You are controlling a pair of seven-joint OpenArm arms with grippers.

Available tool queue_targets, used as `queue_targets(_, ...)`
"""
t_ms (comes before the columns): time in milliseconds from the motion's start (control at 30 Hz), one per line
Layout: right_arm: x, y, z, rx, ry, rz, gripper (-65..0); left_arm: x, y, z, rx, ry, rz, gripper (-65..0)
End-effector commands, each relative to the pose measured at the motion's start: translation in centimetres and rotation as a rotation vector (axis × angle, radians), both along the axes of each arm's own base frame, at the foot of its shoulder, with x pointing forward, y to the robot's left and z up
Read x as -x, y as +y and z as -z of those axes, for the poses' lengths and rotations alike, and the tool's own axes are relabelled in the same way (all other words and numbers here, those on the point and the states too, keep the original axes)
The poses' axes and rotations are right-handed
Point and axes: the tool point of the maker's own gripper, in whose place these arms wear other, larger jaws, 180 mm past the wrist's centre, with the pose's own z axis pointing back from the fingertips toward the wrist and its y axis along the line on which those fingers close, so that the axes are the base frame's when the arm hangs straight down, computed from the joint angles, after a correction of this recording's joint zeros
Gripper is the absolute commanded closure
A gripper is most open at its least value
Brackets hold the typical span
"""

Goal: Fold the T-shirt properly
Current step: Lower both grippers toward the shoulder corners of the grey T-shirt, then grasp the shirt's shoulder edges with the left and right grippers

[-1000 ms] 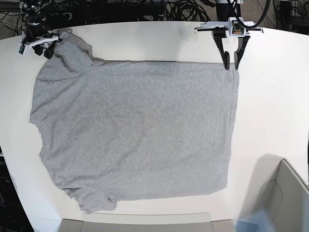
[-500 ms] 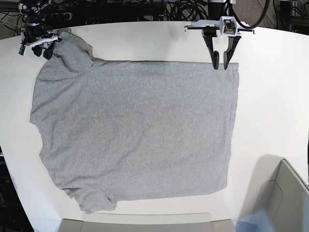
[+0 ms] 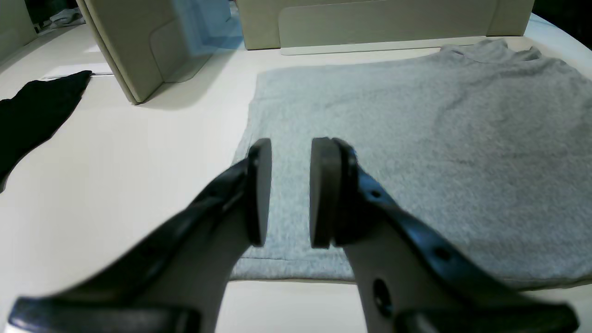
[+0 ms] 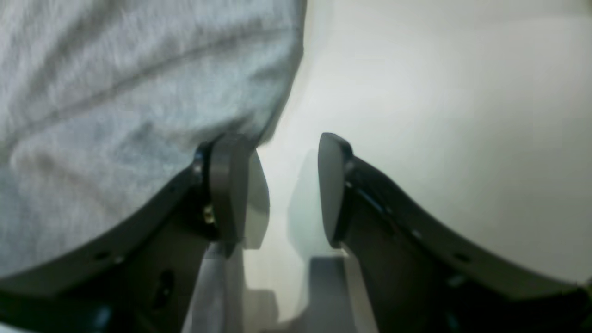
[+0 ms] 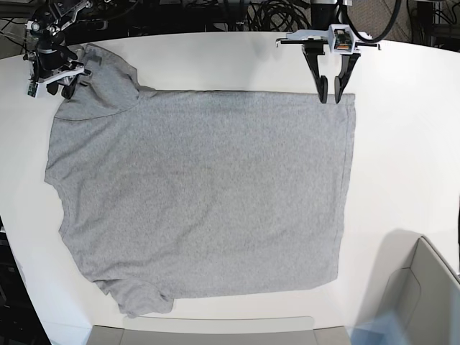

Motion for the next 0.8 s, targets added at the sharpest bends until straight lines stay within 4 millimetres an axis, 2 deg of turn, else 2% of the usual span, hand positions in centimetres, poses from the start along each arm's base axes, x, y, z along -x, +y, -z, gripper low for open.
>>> queue_targets(0,3.5,1.7,4.0,-0.044,0.257,-0.042,-25.4,0.1,0.1,-0.8,-0.005,-0.028,-0.002,-15.6)
queue_targets(167,2.4,1.9,4.5,-0.042,0.277,-0.054,-25.4,0.1,0.1,-0.8,-0.005,-0.028,-0.002,-15.6)
queue_targets(300,2.4,1.6,4.1,-0.025,0.276,-0.053,-25.4,0.1,0.1,-0.8,-0.005,-0.028,-0.002,-15.6)
queue_targets(533,4.9,1.1,4.2,-0.002,0.324,-0.051,-25.4,-0.1,-0.3,-0.3,0.006,0.002,0.005,-15.6)
queue_targets(700,6.4,0.8,4.1,0.016,0.345,-0.051,-25.4,-1.0,-2.3,0.9,0.058,0.064,0.043,-15.6)
queue_targets(767,6.0,1.0,3.9,0.03,0.314,-0.071,-25.4,-1.1,-2.9,1.3,0.071,0.089,0.054,-15.5)
